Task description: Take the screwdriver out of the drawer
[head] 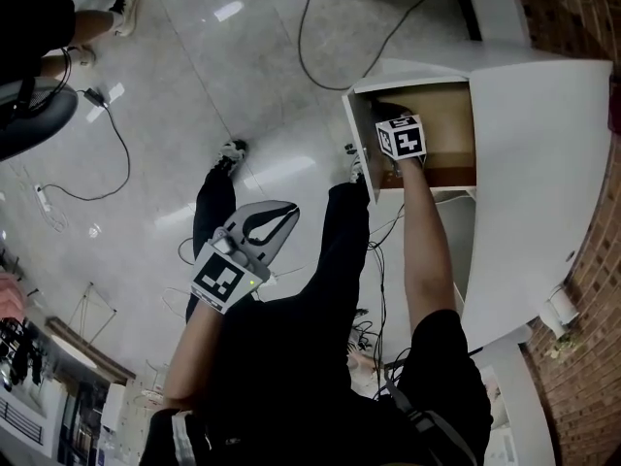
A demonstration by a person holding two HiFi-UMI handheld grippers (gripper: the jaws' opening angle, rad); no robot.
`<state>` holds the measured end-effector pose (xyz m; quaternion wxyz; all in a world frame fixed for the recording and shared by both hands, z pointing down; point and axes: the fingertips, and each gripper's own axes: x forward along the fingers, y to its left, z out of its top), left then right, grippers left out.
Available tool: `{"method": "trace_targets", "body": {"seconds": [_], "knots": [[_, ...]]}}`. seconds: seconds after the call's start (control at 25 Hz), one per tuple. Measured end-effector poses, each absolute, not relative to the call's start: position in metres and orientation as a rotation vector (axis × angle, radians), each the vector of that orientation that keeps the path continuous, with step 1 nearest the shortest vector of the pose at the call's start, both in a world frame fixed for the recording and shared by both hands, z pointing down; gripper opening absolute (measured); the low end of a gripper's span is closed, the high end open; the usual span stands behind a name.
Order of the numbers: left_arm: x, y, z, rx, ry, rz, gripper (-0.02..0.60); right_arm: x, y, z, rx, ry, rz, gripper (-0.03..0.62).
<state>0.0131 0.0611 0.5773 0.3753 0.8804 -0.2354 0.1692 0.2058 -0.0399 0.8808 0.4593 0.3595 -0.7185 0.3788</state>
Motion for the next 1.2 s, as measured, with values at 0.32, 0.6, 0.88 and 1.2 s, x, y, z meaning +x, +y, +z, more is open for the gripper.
{"method": "trace_targets", "body": {"seconds": [0.32, 0.6, 0.88, 1.2], "knots": [[0.03, 0.061, 0.562, 2.357, -0.541, 0.502, 0.018, 0.204, -0.017, 0.798, 0.972, -1.828, 0.944, 0.114], [0.038, 0.062, 0.522, 2.401, -0.491, 0.513, 0.018, 0.202, 0.016, 0.702, 1.083, -1.893, 0.918, 0.114], [0.047, 0.072, 0.478, 2.46, -0.433, 0.519, 0.018, 0.19, 0.046, 0.602, 1.217, -1.974, 0.886, 0.114], [0.049, 0.09, 0.439, 2.508, -0.332, 0.45, 0.018, 0.177, 0.077, 0.503, 1.345, -2.037, 0.75, 0.114]]}}
